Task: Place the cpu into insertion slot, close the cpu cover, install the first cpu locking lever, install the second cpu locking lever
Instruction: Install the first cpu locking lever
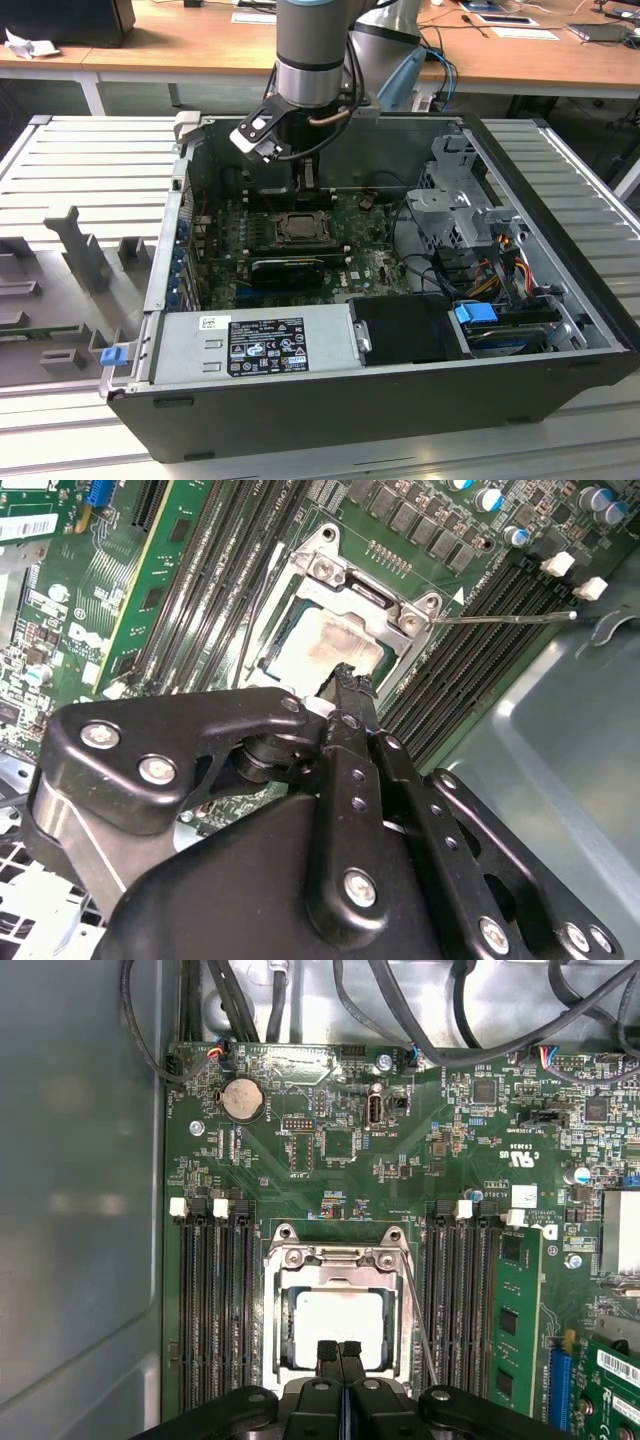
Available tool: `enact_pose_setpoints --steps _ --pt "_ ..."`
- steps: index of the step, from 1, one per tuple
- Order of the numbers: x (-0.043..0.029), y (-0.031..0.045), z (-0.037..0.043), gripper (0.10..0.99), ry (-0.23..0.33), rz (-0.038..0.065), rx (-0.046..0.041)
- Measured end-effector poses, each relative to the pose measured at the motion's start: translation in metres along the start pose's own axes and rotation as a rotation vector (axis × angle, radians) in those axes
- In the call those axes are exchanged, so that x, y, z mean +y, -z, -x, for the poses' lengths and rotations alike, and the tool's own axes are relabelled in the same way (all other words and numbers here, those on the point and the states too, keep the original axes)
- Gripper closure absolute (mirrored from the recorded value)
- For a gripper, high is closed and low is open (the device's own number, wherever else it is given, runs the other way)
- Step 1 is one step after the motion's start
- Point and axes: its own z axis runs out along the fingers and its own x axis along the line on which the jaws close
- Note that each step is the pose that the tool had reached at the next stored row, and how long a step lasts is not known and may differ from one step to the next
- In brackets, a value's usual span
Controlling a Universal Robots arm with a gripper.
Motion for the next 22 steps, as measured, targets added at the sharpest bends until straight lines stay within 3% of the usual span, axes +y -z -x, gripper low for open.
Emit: enact_pose_setpoints --steps 22 --pt "0.0 0.0062 0.0 0.98 0.0 0.0 -0.0001"
